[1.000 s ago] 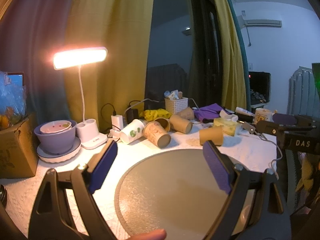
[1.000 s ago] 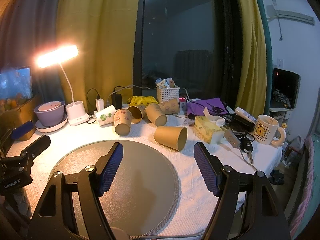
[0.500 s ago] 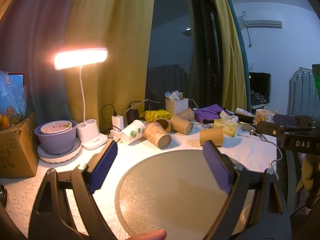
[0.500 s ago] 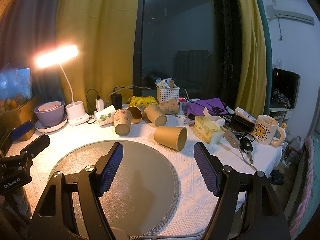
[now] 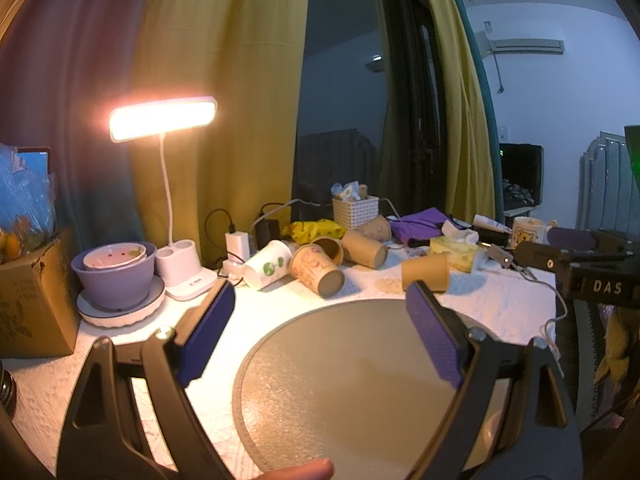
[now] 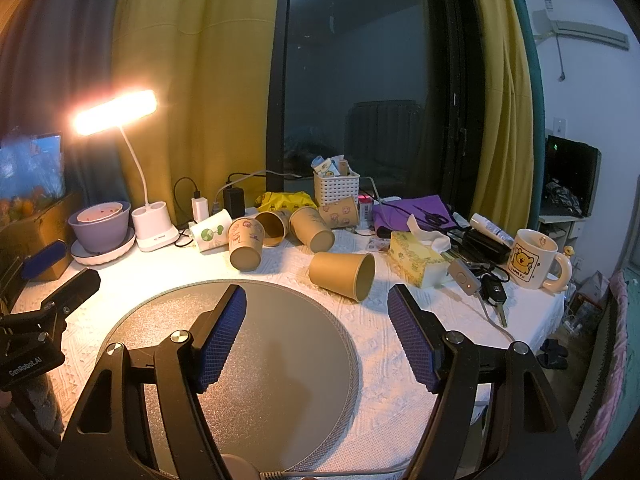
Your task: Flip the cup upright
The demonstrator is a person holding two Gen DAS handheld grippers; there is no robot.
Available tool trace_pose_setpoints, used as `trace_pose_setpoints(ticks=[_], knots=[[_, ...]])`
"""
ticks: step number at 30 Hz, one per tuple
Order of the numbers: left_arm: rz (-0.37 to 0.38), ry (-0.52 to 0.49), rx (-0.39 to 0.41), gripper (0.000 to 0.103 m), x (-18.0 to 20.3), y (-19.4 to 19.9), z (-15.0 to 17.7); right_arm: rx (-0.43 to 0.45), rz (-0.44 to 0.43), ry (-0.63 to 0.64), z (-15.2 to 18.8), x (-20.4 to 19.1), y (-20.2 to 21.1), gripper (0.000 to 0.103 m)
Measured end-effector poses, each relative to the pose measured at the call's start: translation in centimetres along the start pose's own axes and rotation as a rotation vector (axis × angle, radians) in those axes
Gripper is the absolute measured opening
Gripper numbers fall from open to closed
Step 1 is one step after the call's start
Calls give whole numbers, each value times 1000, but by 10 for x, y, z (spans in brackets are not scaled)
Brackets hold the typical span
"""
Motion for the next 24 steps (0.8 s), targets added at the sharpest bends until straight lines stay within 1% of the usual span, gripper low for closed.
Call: trace_pose_setpoints(ticks=[24], knots=[[8, 6, 9, 88, -6, -2, -3, -1, 0, -1, 1, 0, 0, 76]])
Point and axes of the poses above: each gripper's, at about its wrist camera, not at the fingertips, and y roughly against the way its jaws point, x to its right, z to its underside, the point moved 6 cm from there along -y, roughly the way its jaws point, and after that the axes turned 3 degrees about -x, right-handed, at the moved point
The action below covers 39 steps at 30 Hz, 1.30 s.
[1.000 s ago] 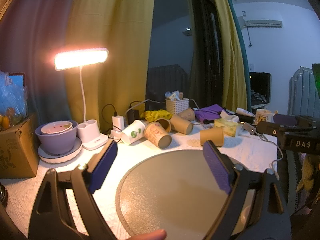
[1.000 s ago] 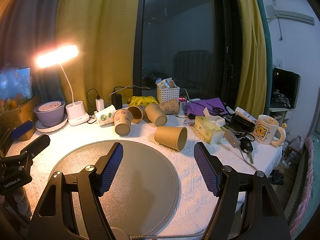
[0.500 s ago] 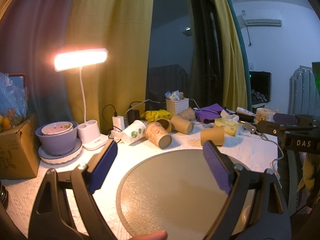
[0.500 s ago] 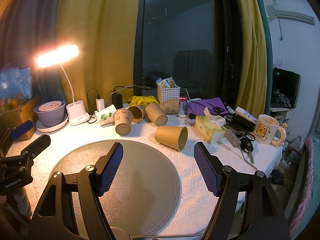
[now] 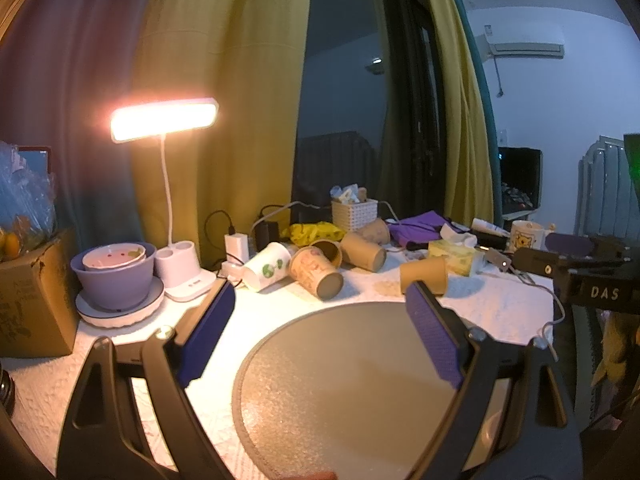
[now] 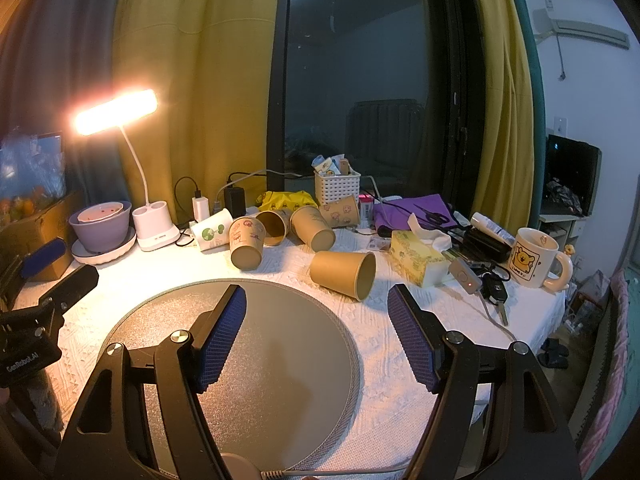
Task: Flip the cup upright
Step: 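Move the left gripper toward the tipped-over brown paper cup with a leaf print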
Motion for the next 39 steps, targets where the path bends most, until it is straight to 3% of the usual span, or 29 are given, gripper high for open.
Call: trace_pose_setpoints(ticks=[7, 15, 19, 25, 39], knots=[[0, -13, -5, 88, 3, 0, 2, 1, -20, -9, -1, 2, -2, 76], [-53, -31, -53, 88, 10, -22, 2, -48, -91, -27, -4, 29, -41, 76], [-56, -62, -153, 88, 24, -55, 0, -80, -117, -17, -9, 45, -70, 76], [-15, 2, -350, 88, 47, -121, -11, -138, -191, -5, -19, 70, -119, 76], [-38, 38, -526, 88, 91, -244, -36, -201, -321, -24, -59, 119, -213, 76]])
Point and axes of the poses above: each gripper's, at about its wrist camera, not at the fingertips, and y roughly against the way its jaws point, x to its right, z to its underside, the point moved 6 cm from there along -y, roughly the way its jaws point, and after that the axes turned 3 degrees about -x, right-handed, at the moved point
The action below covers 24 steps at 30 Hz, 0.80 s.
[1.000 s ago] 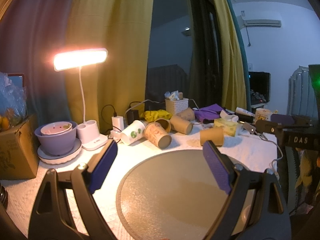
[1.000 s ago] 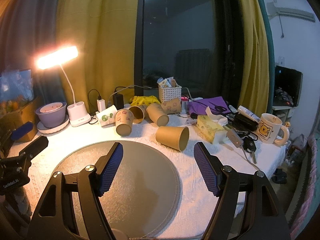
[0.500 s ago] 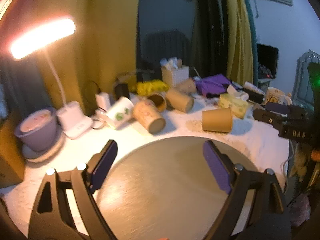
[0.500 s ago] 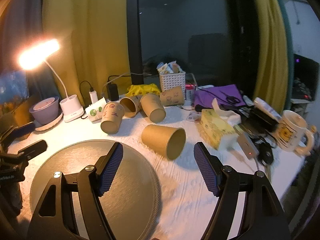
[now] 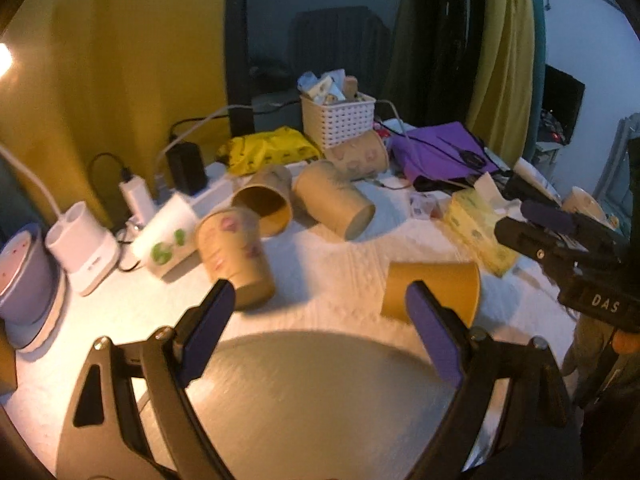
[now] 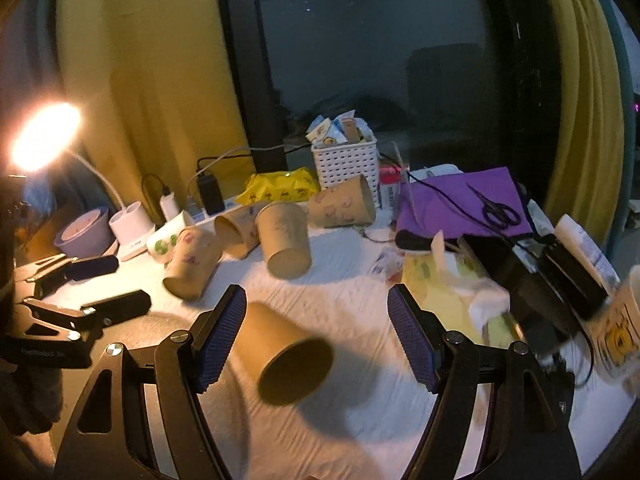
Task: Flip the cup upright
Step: 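Move the left gripper toward the tipped-over brown paper cup with a leaf print, then close the left gripper on the side of the lying brown paper cup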
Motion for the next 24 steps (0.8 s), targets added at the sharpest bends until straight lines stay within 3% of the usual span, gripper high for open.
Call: trace_pose_setpoints(ticks=[11, 20, 24], knots=[[42, 46, -126, 88, 29, -86, -54, -57, -23, -47, -25, 37, -44, 76], [-5, 41, -200, 88, 34, -147, -76, -54, -1, -71, -37, 52, -63, 76], [10, 73, -233, 87, 30, -164, -81, -59, 18, -71, -35, 56, -68, 76]])
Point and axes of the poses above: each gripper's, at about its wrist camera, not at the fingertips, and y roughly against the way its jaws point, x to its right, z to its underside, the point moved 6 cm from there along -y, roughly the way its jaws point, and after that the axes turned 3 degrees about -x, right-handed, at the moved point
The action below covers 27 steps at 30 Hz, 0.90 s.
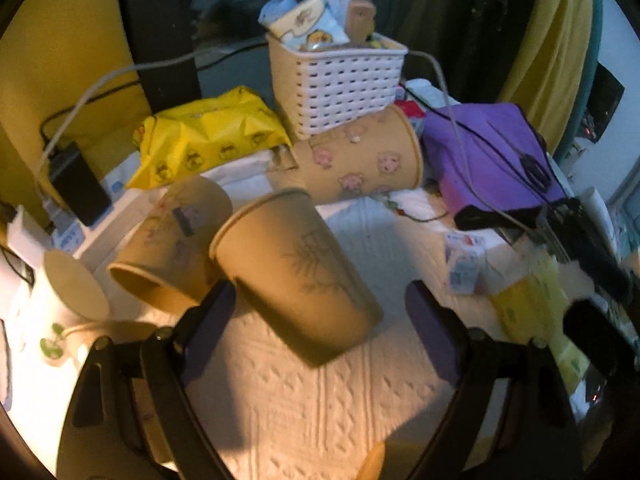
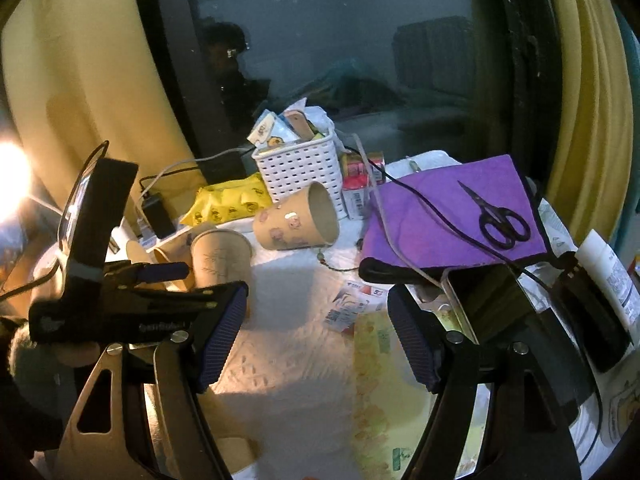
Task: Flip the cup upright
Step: 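Close the left gripper on the side of the lying brown paper cup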
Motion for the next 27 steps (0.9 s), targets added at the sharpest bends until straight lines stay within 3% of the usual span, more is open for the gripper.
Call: trace_pose_setpoints(ticks=[2, 4, 12, 19, 27], knots=[[3, 16, -25, 72, -3, -9, -2, -1, 4, -2, 1, 2, -2, 76], [19, 27, -40, 69, -4, -14, -3, -4, 9, -1, 2, 2, -2, 76], [45, 11, -27, 67, -4, 0, 3, 6, 43, 4, 3, -1, 10, 76], [88, -42, 26, 67, 0, 47, 16, 19, 82, 27, 6, -21, 39, 76], [203, -113, 105, 67, -8, 114, 54, 30, 129, 80, 17, -63, 77, 76]])
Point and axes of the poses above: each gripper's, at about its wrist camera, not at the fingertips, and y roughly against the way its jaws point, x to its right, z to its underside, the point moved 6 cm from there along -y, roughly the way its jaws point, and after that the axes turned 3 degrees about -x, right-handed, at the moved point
